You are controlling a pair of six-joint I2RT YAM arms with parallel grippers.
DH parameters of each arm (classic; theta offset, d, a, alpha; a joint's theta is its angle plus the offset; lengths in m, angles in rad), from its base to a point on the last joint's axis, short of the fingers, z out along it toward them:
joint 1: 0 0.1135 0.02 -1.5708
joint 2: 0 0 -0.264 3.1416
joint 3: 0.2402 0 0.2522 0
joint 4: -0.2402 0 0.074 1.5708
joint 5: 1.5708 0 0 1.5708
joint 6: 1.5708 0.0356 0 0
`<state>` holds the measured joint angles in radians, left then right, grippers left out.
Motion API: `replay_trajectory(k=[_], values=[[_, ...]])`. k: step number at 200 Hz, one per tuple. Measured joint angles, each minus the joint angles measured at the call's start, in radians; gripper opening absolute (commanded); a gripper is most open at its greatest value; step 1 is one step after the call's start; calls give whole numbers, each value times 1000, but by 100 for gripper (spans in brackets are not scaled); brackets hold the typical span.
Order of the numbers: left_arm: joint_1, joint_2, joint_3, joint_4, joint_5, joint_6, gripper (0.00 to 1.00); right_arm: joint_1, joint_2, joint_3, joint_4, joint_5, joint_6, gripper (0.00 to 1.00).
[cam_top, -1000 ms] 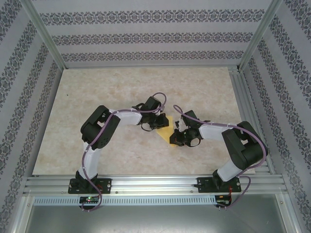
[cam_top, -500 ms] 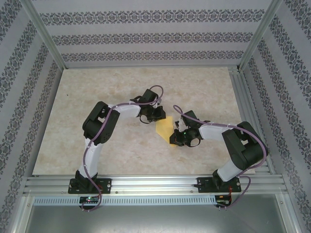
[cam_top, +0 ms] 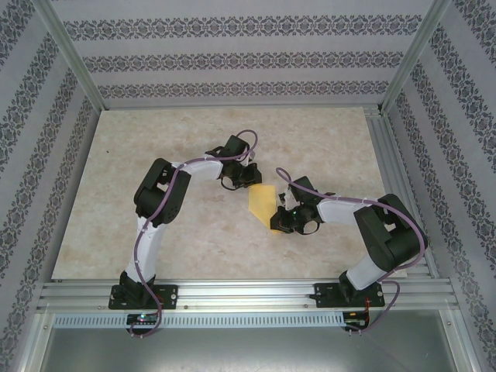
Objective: Fold a paper plane with a square sheet of paper (fold left side to right side)
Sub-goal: Fourth fold the wing at the center of the table.
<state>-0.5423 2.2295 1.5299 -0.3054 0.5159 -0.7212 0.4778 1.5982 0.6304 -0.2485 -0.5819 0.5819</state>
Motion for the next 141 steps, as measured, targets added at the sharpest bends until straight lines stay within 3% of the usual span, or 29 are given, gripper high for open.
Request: replay_trajectory(k=[91,141], values=[[136,36,219,-126,-78,79,23,20,-24,0,2,34,4,9],[141,-164,106,-159,-103,105,30,37,-90,17,-85,115,10,16]])
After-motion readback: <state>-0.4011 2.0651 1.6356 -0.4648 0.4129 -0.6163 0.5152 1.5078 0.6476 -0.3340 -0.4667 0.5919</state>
